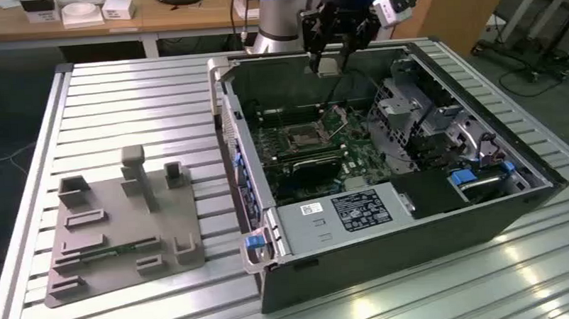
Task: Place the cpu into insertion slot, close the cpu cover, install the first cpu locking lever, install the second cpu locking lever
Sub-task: 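Place the cpu into insertion slot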
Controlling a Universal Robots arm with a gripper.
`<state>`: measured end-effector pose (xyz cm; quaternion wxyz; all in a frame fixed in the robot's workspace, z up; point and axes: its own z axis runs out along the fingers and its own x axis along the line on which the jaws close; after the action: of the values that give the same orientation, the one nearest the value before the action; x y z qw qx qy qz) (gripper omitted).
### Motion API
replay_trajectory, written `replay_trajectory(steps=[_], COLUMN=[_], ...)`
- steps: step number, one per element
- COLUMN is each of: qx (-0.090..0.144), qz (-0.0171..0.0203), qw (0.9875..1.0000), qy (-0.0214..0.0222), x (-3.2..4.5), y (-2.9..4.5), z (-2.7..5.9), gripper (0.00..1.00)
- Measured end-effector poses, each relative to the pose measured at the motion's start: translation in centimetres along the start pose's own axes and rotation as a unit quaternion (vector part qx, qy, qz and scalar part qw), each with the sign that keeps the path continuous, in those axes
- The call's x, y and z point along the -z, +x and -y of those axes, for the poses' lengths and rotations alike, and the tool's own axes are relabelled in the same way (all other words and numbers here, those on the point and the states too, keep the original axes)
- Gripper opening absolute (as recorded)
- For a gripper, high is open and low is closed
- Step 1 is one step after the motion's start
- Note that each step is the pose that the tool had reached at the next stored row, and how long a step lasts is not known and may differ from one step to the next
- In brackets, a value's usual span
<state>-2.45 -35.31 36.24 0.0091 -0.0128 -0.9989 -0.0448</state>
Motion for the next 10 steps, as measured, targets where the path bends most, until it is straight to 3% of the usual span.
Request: replay_trajectory(steps=[10], qx=[-0.008], qz=[0.0007], qw=[1.0], qy=[0.0], x=[-0.01], y=[0.08], z=[0.0], gripper=[0.54])
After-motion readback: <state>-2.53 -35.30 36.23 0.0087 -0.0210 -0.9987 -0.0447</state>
